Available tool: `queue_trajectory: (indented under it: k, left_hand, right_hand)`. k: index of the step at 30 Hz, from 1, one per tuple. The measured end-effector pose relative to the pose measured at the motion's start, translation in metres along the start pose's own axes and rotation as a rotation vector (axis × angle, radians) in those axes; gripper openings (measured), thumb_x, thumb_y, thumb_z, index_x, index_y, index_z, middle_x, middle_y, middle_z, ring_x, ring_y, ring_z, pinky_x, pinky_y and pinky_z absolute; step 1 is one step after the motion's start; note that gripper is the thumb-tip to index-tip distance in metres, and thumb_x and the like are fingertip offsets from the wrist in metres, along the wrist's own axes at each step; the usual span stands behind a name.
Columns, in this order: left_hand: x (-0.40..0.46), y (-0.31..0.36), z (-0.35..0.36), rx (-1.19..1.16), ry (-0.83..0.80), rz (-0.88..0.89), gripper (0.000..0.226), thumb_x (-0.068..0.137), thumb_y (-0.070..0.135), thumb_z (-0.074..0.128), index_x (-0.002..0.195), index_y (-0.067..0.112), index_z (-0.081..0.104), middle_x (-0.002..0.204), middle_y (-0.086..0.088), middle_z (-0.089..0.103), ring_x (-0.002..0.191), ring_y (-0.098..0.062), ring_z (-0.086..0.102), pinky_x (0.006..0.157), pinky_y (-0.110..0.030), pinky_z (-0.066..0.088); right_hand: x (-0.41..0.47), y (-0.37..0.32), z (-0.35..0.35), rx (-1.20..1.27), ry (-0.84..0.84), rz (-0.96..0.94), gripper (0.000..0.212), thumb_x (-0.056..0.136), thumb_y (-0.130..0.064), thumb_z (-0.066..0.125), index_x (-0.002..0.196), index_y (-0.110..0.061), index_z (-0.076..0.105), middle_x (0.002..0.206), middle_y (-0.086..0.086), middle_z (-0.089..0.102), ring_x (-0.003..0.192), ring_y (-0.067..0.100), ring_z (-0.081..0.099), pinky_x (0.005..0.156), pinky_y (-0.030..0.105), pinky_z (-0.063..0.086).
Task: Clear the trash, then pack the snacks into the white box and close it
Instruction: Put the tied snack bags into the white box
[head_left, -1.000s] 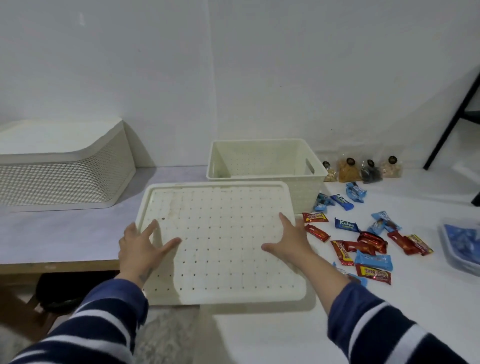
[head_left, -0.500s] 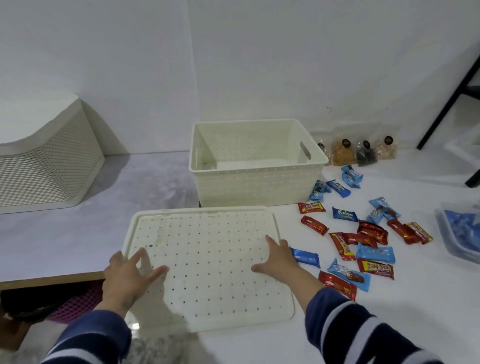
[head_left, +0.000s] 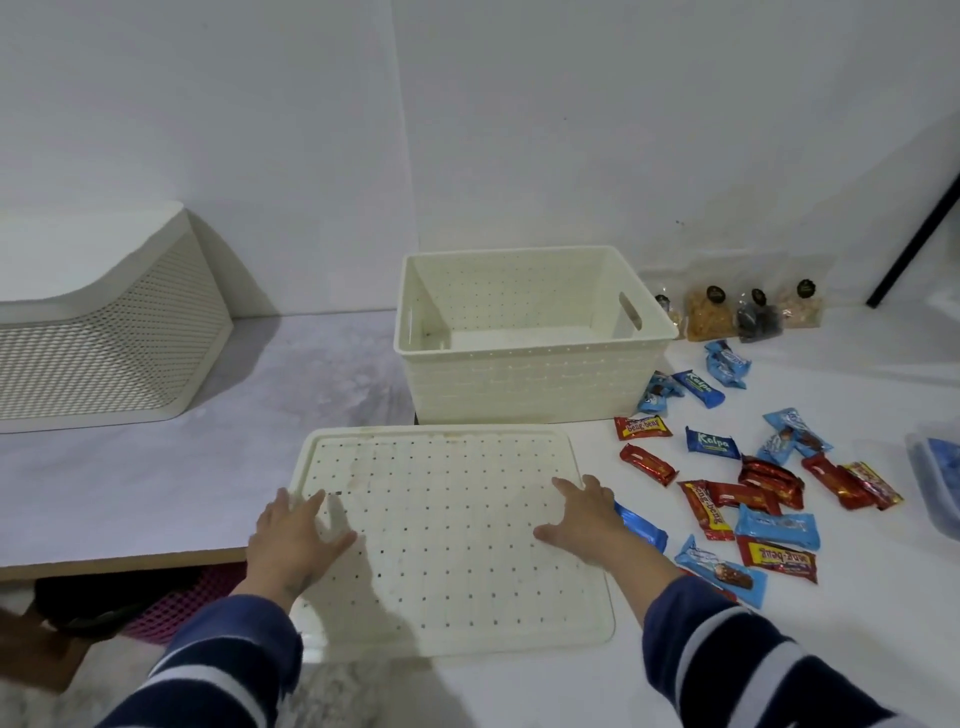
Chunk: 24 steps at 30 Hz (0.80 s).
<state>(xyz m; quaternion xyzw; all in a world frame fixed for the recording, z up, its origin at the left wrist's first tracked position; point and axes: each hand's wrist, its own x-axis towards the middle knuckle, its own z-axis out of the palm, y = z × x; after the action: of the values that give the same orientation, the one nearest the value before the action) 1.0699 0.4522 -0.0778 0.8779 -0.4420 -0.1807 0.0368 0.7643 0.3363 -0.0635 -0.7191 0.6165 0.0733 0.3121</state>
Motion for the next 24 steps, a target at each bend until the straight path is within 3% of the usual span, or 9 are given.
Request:
queue_trajectory:
  k: [3, 9, 16, 24]
  left_hand:
    - [-0.006, 0.013, -0.018, 0.0, 0.028, 0.06, 0.065, 0.087, 0.053, 0.054, 0.145, 0.031, 0.032, 0.158, -0.007, 0.013, 0.144, -0.031, 0.013, 0.114, -0.046, 0.025]
    - [-0.018, 0.087, -0.066, -0.122, -0.039, 0.287, 0.045, 0.093, 0.035, 0.053, 0.134, 0.019, 0.049, 0.138, -0.002, 0.051, 0.122, -0.022, 0.051, 0.102, -0.032, 0.04]
    - [-0.044, 0.219, -0.104, -0.232, -0.026, 0.579, 0.036, 0.095, 0.028, 0.052, 0.129, 0.016, 0.055, 0.125, -0.004, 0.061, 0.113, -0.02, 0.056, 0.092, -0.025, 0.04]
    - [-0.031, 0.412, -0.075, -0.44, -0.038, 0.745, 0.029, 0.093, 0.023, 0.055, 0.12, 0.015, 0.062, 0.116, -0.002, 0.065, 0.107, -0.017, 0.058, 0.081, -0.018, 0.038]
  right_hand:
    - [-0.012, 0.002, -0.017, 0.0, 0.033, -0.034, 0.074, 0.087, -0.044, 0.06, 0.149, -0.027, 0.023, 0.158, 0.008, 0.01, 0.145, 0.029, 0.009, 0.112, 0.044, 0.027]
    - [-0.043, 0.018, -0.076, -0.059, 0.079, -0.053, 0.061, 0.091, -0.048, 0.053, 0.145, -0.026, 0.036, 0.151, 0.008, 0.032, 0.14, 0.03, 0.024, 0.111, 0.039, 0.028]
    - [-0.067, 0.057, -0.159, -0.11, 0.151, -0.033, 0.057, 0.093, -0.044, 0.052, 0.143, -0.021, 0.039, 0.151, 0.004, 0.036, 0.136, 0.025, 0.037, 0.111, 0.035, 0.032]
    - [-0.007, 0.147, -0.239, -0.094, 0.199, 0.0, 0.058, 0.093, -0.043, 0.052, 0.144, -0.019, 0.038, 0.154, 0.003, 0.033, 0.14, 0.022, 0.033, 0.112, 0.031, 0.028]
